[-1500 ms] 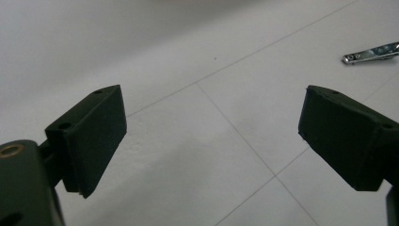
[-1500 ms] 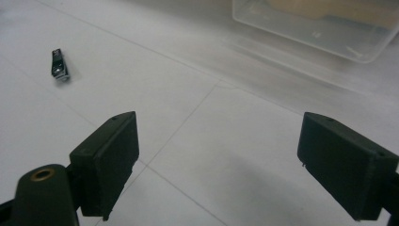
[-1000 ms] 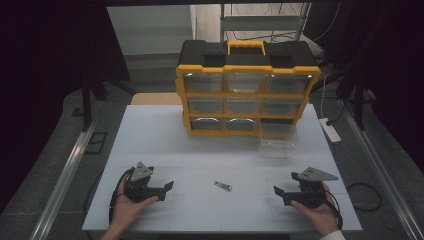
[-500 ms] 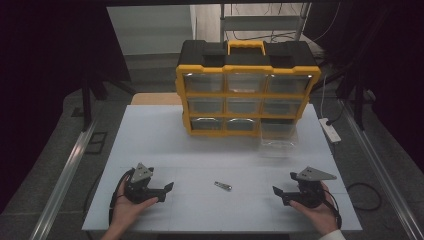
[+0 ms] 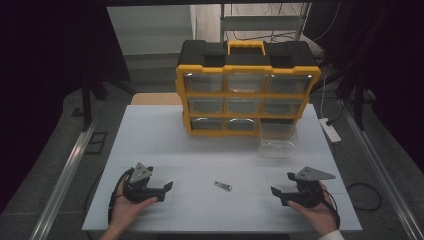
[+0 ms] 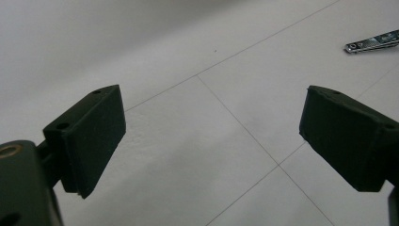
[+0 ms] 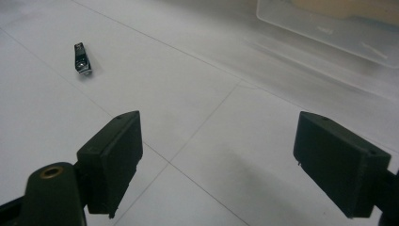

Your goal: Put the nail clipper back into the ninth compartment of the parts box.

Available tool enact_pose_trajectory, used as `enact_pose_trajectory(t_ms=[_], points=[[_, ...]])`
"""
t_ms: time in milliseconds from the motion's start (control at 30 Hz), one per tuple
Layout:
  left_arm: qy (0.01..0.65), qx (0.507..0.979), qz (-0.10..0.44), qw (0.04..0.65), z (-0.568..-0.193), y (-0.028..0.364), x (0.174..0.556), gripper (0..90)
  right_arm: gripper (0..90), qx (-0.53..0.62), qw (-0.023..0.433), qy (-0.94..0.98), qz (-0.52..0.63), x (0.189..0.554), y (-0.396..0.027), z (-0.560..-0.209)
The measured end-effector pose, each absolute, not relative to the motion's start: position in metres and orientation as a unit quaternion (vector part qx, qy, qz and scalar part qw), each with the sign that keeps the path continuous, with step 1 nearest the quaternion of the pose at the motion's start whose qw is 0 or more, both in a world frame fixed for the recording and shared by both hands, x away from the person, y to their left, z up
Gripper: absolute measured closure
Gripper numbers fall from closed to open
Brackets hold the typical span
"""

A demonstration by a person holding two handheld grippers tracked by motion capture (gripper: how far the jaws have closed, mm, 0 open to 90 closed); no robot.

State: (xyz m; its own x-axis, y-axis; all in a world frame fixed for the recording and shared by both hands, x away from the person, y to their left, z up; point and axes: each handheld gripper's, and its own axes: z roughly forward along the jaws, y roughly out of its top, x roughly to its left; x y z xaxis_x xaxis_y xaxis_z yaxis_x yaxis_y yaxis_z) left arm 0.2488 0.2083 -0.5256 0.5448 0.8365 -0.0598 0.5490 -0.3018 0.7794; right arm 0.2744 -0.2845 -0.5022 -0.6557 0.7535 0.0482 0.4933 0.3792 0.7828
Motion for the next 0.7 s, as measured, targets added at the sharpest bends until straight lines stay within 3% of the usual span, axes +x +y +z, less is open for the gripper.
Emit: enact_pose_trajectory(t_ms=[700], points=[[0.435,0.787,0.189,0.395,-0.523,0.205,0.252,8.5,18.5,0.337,0.143,0.834,0.413,0.285,-0.245,-0.468]])
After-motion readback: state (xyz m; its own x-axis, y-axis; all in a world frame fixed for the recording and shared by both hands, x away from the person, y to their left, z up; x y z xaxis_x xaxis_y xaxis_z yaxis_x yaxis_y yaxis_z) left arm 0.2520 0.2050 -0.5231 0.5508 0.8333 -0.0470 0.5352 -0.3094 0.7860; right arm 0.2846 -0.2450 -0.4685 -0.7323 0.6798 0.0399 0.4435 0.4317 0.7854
